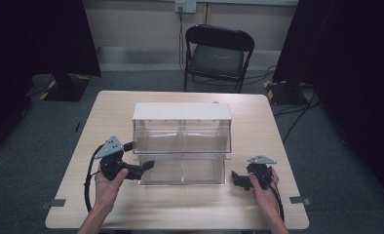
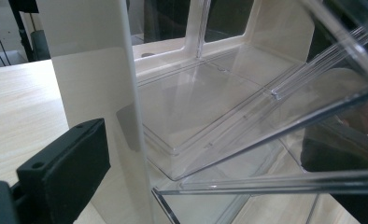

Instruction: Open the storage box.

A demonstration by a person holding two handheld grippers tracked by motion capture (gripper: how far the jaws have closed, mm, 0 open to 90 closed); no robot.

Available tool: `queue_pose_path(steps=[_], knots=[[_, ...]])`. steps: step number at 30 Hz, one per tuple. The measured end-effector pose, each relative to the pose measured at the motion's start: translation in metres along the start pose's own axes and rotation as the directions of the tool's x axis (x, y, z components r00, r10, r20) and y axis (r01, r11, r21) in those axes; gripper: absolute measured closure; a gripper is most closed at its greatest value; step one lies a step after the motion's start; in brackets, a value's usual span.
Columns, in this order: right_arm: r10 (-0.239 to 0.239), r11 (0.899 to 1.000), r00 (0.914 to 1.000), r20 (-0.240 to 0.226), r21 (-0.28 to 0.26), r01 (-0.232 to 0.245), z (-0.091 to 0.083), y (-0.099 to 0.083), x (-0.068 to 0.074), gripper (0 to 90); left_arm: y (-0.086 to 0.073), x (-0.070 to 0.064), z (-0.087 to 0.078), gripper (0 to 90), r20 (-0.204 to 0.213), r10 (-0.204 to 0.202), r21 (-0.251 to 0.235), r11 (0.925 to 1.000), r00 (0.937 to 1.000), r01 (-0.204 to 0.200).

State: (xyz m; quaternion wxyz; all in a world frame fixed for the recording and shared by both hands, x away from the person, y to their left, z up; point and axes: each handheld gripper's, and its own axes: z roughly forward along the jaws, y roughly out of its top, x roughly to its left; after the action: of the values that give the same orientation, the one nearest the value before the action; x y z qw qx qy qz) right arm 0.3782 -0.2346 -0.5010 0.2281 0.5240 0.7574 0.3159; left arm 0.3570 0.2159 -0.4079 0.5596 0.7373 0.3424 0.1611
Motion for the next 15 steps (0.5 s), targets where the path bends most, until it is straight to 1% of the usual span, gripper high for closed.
queue_pose_path(steps=[5,11,12,15], knots=[[0.0,1.0,1.0,0.0,0.0,0.0,0.0,0.0,0.0,3.2,-0.0002,-0.0002,0.0003,0.4,0.003,-0.007,-0.002,1.0,1.0,0.007],[0.0,1.0,1.0,0.0,0.0,0.0,0.0,0.0,0.0,3.2,0.0,0.0001,0.0003,0.4,0.003,-0.002,-0.002,1.0,1.0,0.002],[0.0,1.0,1.0,0.0,0.0,0.0,0.0,0.0,0.0,3.2,-0.0001,-0.0002,0.0006,0.3,0.005,-0.012,-0.004,0.9999,0.9999,0.012],[-0.001,1.0,1.0,0.0,0.0,0.001,0.0,0.0,-0.0001,3.2,0.0,-0.0004,0.0008,0.2,0.002,-0.011,-0.007,0.9999,0.9999,0.011]])
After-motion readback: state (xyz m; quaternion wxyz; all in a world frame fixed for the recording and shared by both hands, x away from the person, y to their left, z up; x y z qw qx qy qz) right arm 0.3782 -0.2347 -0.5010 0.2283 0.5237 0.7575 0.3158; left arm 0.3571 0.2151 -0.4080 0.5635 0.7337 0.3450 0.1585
